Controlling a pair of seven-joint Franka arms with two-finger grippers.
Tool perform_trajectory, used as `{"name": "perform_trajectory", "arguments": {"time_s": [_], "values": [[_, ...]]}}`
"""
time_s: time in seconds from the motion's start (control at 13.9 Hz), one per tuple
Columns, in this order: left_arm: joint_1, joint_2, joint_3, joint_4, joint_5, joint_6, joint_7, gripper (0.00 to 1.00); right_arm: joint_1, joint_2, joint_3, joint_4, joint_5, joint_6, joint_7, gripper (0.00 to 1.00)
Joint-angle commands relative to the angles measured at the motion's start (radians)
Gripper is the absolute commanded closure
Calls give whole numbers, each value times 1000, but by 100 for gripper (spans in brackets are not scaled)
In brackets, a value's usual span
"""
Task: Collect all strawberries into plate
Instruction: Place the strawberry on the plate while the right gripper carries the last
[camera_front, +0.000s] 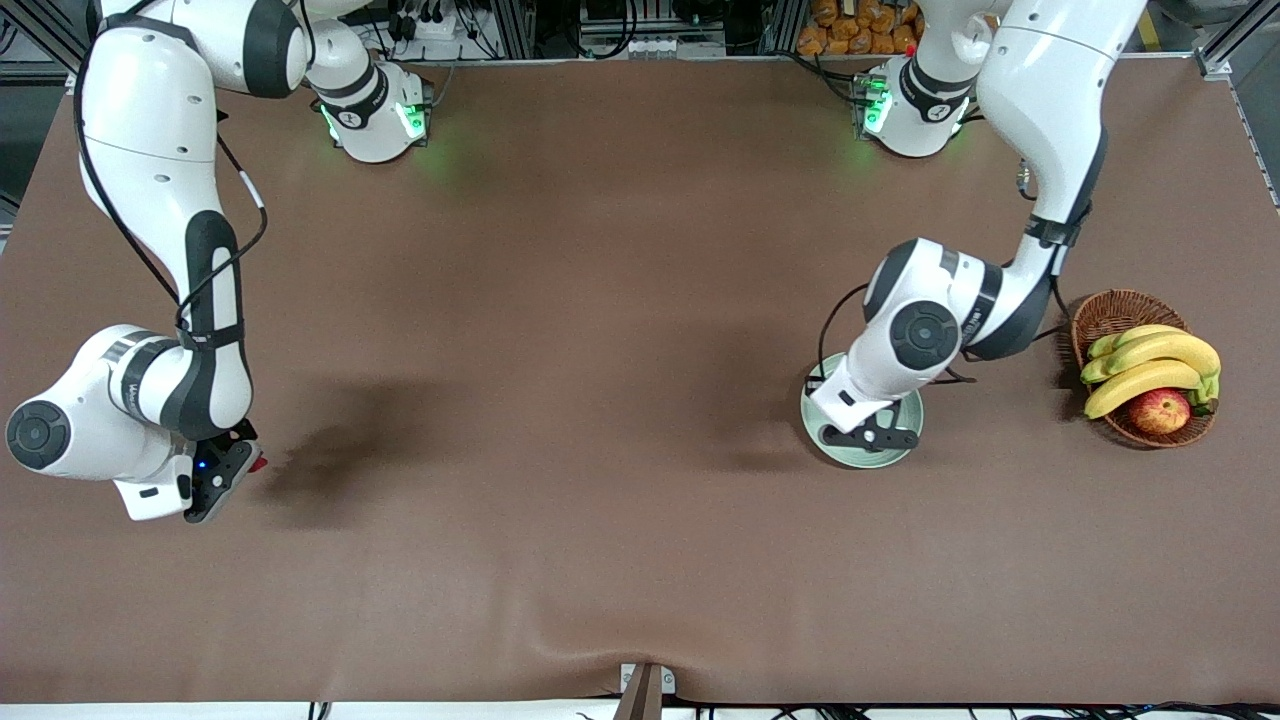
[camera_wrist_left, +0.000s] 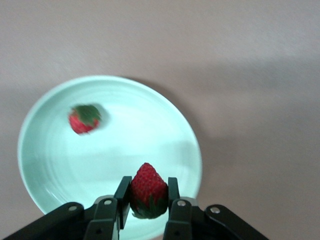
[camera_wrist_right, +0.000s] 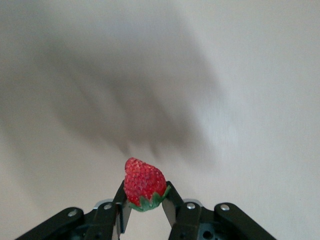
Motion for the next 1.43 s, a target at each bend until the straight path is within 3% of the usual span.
{"name": "perform_trajectory", "arguments": {"time_s": [0.0, 0.14, 0.22, 0.29, 0.36, 0.65, 1.0, 1.29, 1.36], "values": [[33, 45, -8, 23, 79, 42, 20, 90, 97, -20, 1, 14, 76, -13, -11, 100], [39, 52, -8, 23, 86, 50, 24, 85, 161, -16, 10, 37, 161, -12, -11, 100], [38, 61, -8, 26, 86, 53, 24, 74, 192, -11, 14, 42, 201, -10, -11, 100], [32, 66, -8, 26, 86, 67, 24, 45, 223, -7, 32, 45, 243, -7, -1, 100], [33, 72, -8, 27, 86, 79, 24, 4, 258, -5, 70, 45, 279, 3, 24, 100], [41, 63, -8, 24, 86, 79, 30, 0, 355, 16, 188, 53, 287, 195, 301, 100], [41, 22, -14, 21, 84, 38, 37, 0, 501, 99, 193, 64, 288, 394, 527, 100], [35, -15, -54, 18, 70, -22, 18, 0, 510, 139, 195, 88, 290, 435, 544, 100], [38, -15, -68, 18, 69, -22, 11, 0, 511, 142, 195, 88, 290, 435, 544, 86]]}}
